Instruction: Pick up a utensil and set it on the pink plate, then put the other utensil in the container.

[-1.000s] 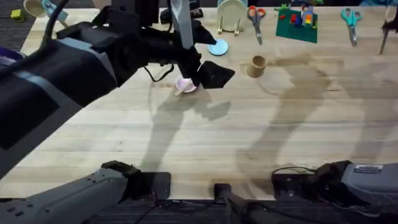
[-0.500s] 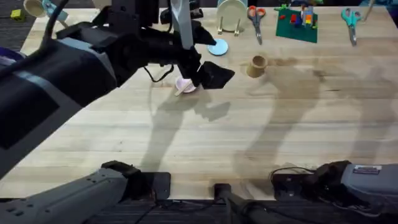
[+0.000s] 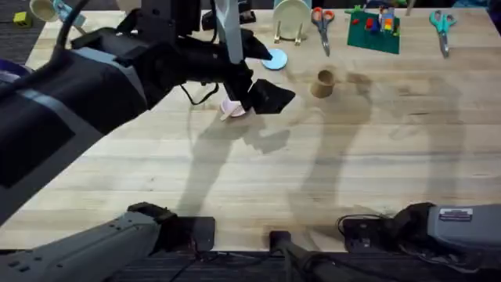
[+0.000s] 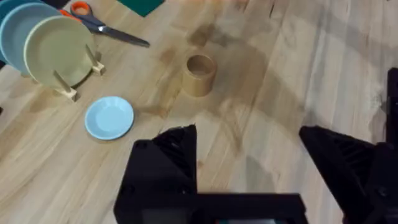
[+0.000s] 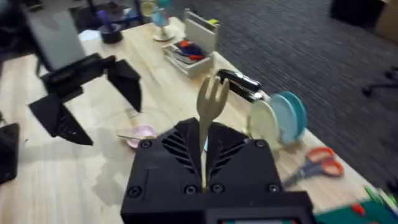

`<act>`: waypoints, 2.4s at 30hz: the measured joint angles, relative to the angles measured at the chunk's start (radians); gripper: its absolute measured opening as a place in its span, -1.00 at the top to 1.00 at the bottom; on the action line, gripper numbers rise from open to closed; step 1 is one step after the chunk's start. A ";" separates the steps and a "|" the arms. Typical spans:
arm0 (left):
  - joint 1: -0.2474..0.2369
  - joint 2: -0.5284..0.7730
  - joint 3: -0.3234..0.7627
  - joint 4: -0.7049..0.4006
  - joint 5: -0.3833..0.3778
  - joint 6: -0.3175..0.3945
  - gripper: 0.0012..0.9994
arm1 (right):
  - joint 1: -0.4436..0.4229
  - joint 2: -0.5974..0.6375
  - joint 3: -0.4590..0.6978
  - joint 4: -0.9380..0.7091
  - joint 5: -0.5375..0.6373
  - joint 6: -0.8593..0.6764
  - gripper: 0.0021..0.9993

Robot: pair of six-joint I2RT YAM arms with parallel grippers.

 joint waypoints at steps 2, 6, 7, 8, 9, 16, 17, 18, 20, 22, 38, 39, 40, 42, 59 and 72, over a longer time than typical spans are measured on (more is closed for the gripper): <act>0.000 0.000 0.000 0.014 0.001 0.000 -0.99 | 0.032 0.000 0.000 -0.001 -0.006 -0.018 0.95; 0.000 0.000 0.000 0.041 0.002 0.000 -0.99 | 0.095 0.000 0.000 -0.002 -0.012 -0.047 0.95; 0.000 0.000 0.000 0.043 0.002 0.000 -0.99 | 0.107 0.000 0.000 -0.002 -0.012 -0.053 0.95; 0.000 0.000 0.000 0.043 0.002 0.000 -0.99 | 0.117 0.000 0.000 -0.002 -0.012 -0.060 0.95; 0.000 0.000 0.000 0.043 0.002 0.000 -0.99 | 0.127 0.001 0.000 -0.002 -0.013 -0.066 0.95; 0.000 0.000 0.000 0.043 0.002 0.000 -0.99 | 0.156 0.050 0.001 -0.046 -0.072 -0.157 0.95; 0.000 0.000 0.000 0.043 0.002 0.000 -0.99 | 0.156 0.065 0.001 -0.055 -0.079 -0.176 0.95; 0.000 0.000 0.000 0.043 0.002 0.000 -0.99 | 0.156 0.079 0.001 -0.061 -0.083 -0.192 0.95; 0.000 0.000 0.000 0.043 0.002 0.000 -0.99 | 0.156 0.111 0.001 -0.065 -0.092 -0.223 0.95; 0.000 0.000 0.000 0.043 0.002 0.000 -0.99 | 0.156 0.138 0.001 -0.065 -0.095 -0.253 0.95; 0.000 0.000 0.000 0.034 0.002 0.000 -0.99 | 0.216 0.203 -0.003 -0.069 -0.107 -0.457 0.95; 0.000 0.000 0.000 0.034 0.002 0.000 -0.99 | 0.225 0.206 -0.010 -0.069 -0.108 -0.466 0.95; 0.000 0.000 0.000 0.034 0.002 0.000 -0.99 | 0.234 0.209 -0.019 -0.069 -0.108 -0.477 0.95; 0.000 0.000 0.000 0.034 0.002 0.000 -0.99 | 0.249 0.216 -0.043 -0.069 -0.108 -0.499 0.95; 0.000 0.000 0.000 0.022 0.002 0.000 -0.99 | 0.253 0.388 -0.093 -0.065 -0.108 -0.671 0.95; 0.000 0.000 0.000 0.020 0.002 0.000 -0.99 | 0.178 0.480 -0.094 -0.039 -0.106 -0.696 0.94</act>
